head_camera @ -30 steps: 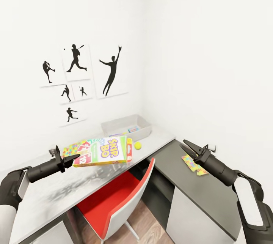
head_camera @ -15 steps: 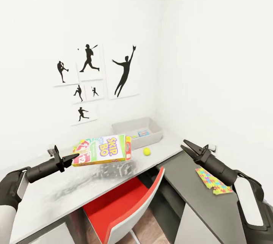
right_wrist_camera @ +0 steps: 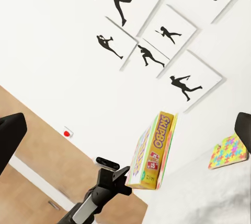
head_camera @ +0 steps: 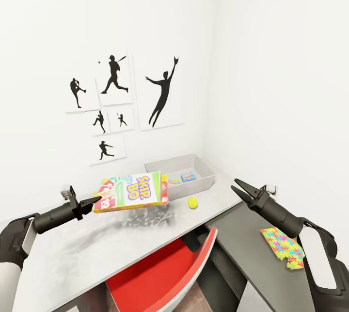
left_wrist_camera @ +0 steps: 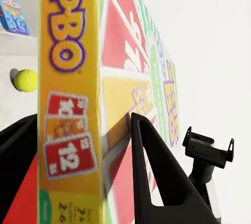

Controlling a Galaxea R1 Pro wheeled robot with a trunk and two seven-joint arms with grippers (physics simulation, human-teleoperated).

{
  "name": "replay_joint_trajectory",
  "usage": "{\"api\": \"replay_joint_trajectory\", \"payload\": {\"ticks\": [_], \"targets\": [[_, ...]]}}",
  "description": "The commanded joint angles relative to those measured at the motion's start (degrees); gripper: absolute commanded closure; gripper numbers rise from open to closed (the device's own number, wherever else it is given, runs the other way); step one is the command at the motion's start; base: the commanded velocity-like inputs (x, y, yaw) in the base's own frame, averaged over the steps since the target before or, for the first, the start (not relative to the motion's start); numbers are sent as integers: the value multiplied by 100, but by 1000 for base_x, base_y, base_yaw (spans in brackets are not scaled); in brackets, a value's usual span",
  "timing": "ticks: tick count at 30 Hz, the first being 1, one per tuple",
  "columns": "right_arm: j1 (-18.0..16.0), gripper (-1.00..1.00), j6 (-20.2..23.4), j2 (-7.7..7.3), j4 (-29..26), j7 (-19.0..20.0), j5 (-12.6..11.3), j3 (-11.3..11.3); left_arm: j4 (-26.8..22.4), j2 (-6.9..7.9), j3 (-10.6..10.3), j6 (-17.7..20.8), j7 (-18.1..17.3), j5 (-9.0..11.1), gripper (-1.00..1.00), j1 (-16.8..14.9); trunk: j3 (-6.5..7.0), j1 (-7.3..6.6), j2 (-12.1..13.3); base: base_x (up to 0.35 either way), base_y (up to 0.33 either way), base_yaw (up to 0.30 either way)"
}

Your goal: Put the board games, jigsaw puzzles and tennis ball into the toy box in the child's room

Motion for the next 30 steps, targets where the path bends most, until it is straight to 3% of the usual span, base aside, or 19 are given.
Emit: {"api": "replay_joint_trajectory", "payload": {"ticks": [1, 20, 30], "targets": [[-4, -100, 26, -3, 2, 17, 4, -7, 1, 0, 5, 62, -14, 20, 100, -3, -6, 5, -7, 221, 82, 0], [-4, -100, 26, -8, 36, 11, 4, -19, 1, 0, 5, 68, -23, 28, 100, -3, -6, 5, -7, 218, 83, 0], [-4, -100, 26, -8, 46, 14, 4, -26, 1, -12, 5, 68, -23, 29, 100, -3, -6, 5, -7, 189, -32, 0]]}}
